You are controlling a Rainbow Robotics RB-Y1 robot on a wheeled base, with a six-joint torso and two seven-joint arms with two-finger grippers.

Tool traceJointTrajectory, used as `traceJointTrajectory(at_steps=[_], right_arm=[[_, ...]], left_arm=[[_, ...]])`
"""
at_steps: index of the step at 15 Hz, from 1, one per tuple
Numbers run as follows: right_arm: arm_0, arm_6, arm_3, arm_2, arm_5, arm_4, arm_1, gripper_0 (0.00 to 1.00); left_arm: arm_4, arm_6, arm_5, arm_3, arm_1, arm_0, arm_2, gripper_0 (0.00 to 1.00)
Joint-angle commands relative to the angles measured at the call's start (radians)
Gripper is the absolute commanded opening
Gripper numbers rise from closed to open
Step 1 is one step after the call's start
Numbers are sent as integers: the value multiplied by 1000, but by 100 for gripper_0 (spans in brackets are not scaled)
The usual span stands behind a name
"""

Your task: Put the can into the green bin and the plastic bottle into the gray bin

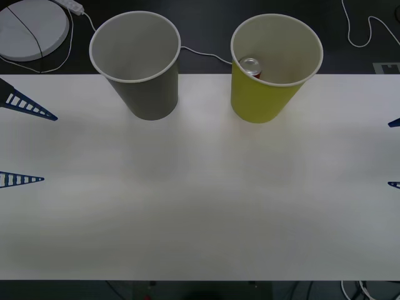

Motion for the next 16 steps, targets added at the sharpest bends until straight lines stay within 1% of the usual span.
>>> traceJointTrajectory(at_steps=[1, 3, 5, 9, 12, 16], right_arm=[[10, 76, 70, -9, -17, -21, -1, 100], [10, 84, 112, -34, -55, -20, -8, 100], [10, 96, 147, -40, -80, -20, -32, 100], [19, 144, 222, -41, -87, -37, -67, 100], [28, 173, 230, -49, -87, -41, -67, 100], [28, 214, 230, -35, -87, -92, -66, 100]], left_arm=[[0, 0, 0, 0, 0, 0, 0, 100], [0, 0, 0, 0, 0, 0, 0, 100], [0, 0, 0, 0, 0, 0, 0, 100], [0, 0, 0, 0, 0, 0, 0, 100], [0, 0, 0, 0, 0, 0, 0, 100], [0, 0, 0, 0, 0, 0, 0, 100]])
